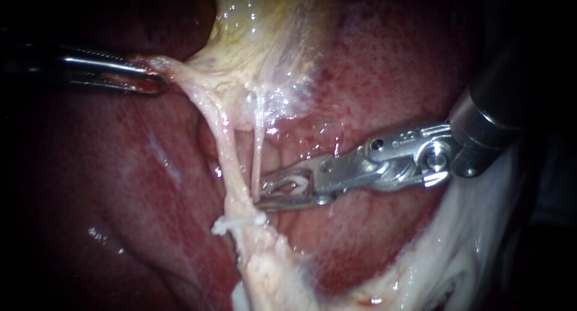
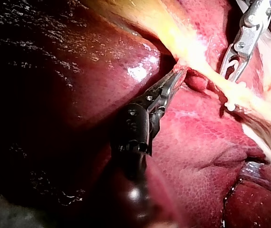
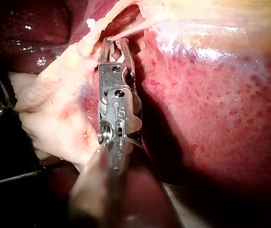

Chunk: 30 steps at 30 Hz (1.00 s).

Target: Clipping second clip left tube

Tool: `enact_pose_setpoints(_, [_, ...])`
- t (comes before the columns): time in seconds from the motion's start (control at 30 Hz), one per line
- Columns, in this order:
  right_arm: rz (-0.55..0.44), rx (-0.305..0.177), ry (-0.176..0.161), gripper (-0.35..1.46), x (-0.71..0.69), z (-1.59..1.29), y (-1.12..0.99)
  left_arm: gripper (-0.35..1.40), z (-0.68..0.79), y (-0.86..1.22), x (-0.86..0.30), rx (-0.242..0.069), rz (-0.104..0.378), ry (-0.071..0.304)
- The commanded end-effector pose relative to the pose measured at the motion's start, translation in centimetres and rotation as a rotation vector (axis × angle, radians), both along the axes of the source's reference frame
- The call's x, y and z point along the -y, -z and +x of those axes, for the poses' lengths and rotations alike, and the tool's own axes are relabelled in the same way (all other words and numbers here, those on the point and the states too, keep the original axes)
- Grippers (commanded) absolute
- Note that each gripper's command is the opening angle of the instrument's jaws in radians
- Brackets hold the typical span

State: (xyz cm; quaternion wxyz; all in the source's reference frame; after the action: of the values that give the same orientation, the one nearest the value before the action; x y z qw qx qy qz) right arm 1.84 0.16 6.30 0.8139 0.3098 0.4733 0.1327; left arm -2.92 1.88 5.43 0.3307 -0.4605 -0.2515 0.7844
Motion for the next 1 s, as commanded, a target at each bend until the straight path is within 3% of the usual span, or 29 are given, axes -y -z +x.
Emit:
enact_pose_setpoints(0.03, [0.0, -0.01, -0.006, 0.21, 0.0, -0.01, -0.01, -0.35, 0.0, 0.0, 0.0, 0.0, 0.0, 0.0])
enact_pose_setpoints(0.17, [0.016, -0.016, -0.021, 0.42, -0.01, -0.01, -0.02, -0.35, 0.01, 0.0, 0.0, 0.0, 0.0, -0.001])
enact_pose_setpoints(0.57, [0.088, 0.006, -0.073, 0.5, -0.01, -0.27, -0.03, -0.35, 0.03, -0.01, 0.0, 0.001, 0.0, -0.001])
enact_pose_setpoints(0.87, [0.229, -0.049, -0.134, 0.5, -0.13, -0.49, 0.24, -0.35, 0.03, -0.02, 0.0, 0.001, -0.001, -0.002])
enact_pose_setpoints(1.0, [0.304, -0.079, -0.155, 0.5, -0.11, -0.46, 0.38, -0.35, 0.03, -0.02, 0.0, 0.001, -0.001, -0.002])
